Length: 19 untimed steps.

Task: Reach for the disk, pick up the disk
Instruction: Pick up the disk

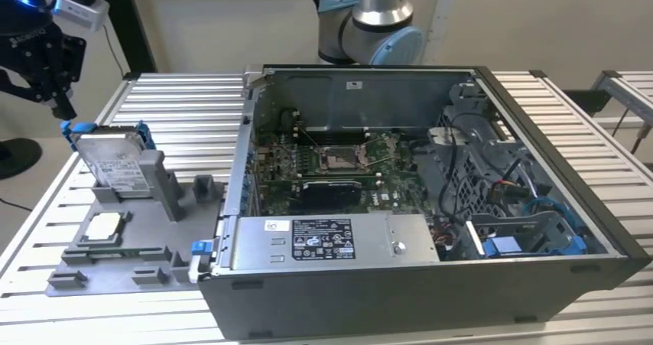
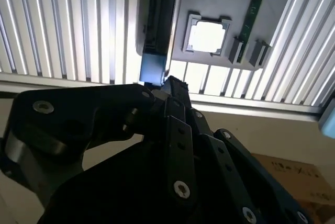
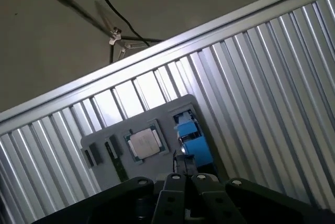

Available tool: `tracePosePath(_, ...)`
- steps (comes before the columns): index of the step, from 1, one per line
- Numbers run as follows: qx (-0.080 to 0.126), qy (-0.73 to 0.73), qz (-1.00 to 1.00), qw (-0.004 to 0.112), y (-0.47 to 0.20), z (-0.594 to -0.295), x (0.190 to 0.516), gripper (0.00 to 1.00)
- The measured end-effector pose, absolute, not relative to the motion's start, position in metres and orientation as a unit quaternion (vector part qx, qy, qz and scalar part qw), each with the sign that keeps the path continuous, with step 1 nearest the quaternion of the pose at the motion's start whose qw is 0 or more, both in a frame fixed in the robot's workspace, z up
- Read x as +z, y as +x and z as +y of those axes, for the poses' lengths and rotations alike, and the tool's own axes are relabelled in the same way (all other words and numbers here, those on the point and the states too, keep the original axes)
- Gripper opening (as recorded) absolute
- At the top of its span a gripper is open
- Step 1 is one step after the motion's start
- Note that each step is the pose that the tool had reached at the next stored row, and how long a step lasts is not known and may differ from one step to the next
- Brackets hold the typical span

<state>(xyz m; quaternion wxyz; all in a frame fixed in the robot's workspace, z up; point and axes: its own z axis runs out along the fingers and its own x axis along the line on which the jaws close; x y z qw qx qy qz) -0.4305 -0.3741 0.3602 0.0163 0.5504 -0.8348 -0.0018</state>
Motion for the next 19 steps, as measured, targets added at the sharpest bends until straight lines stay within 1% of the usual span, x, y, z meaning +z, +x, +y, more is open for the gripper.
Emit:
tracePosePath(15,0.006,0.603,-0.797,0.020,-0.4306,-0.3741,0.3601,0.00)
tracePosePath(17,0.007,0.610,-0.792,0.018,-0.4306,-0.3741,0.3603,0.00)
tracePosePath(19,0.012,0.617,-0.787,0.012,-0.4306,-0.3740,0.3601,0.00)
